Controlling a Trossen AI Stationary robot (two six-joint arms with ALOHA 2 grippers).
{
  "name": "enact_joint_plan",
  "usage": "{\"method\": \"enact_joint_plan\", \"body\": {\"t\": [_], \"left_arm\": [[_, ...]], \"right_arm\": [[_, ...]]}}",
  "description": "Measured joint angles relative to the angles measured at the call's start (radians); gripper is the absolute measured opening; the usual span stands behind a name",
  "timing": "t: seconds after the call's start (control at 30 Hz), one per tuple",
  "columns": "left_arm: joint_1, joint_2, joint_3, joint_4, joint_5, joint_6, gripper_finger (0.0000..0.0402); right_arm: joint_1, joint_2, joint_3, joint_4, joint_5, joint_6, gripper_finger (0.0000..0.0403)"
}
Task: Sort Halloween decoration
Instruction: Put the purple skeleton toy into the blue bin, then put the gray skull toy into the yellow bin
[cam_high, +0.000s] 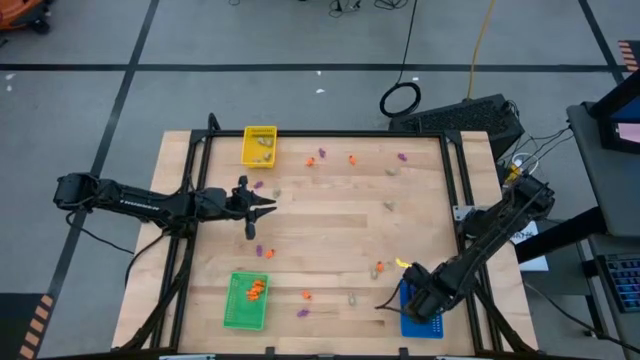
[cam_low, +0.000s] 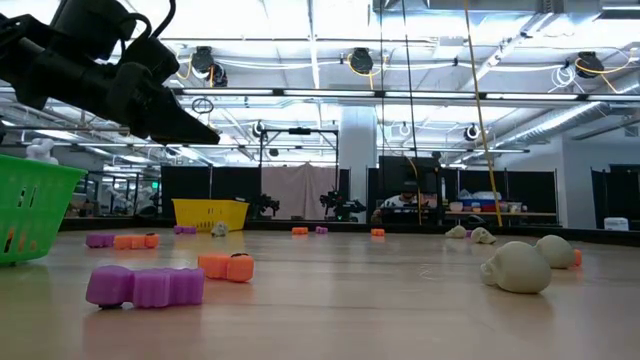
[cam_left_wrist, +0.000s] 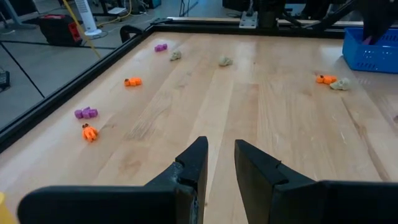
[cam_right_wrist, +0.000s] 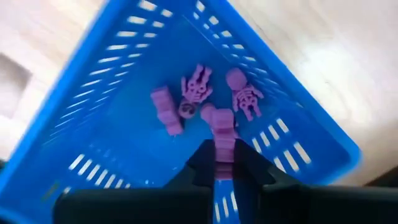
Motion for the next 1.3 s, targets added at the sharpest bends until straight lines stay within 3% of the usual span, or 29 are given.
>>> {"method": "enact_joint_plan", "body": {"t": [0.13, 0.4, 0.53, 0.63, 0.77, 1.0, 1.13, 1.3], "left_arm": [[0.000, 0.000, 0.000, 0.000, -0.006, 0.000, 0.0079], [0.000, 0.000, 0.000, -0.001, -0.010, 0.021, 0.0079], [0.000, -0.002, 0.000, 0.015, 0.003, 0.028, 0.0079], [0.000, -0.003, 0.001, 0.035, 0.032, 0.037, 0.0079], [0.000, -0.003, 0.001, 0.060, 0.036, 0.054, 0.0079], [0.000, -0.003, 0.001, 0.091, 0.041, 0.079, 0.0079], [-0.001, -0.003, 0.001, 0.086, 0.043, 0.079, 0.0079], [-0.015, -0.003, 0.001, 0.081, 0.043, 0.062, 0.0079]], "right_arm": [[-0.006, 0.005, -0.044, 0.050, -0.028, 0.000, 0.0028], [-0.006, 0.000, -0.044, 0.053, -0.055, -0.001, 0.0120], [-0.005, 0.000, 0.006, 0.018, -0.071, -0.008, 0.0144], [-0.006, 0.000, 0.074, -0.030, -0.059, -0.051, 0.0135], [-0.021, 0.000, 0.149, -0.066, 0.028, -0.083, 0.0094], [-0.094, 0.040, 0.187, 0.118, 0.170, -0.244, 0.0016], [-0.142, 0.118, 0.233, 0.196, 0.213, -0.353, 0.0024], [-0.190, 0.254, 0.323, 0.206, 0.260, -0.428, 0.0078]]}}
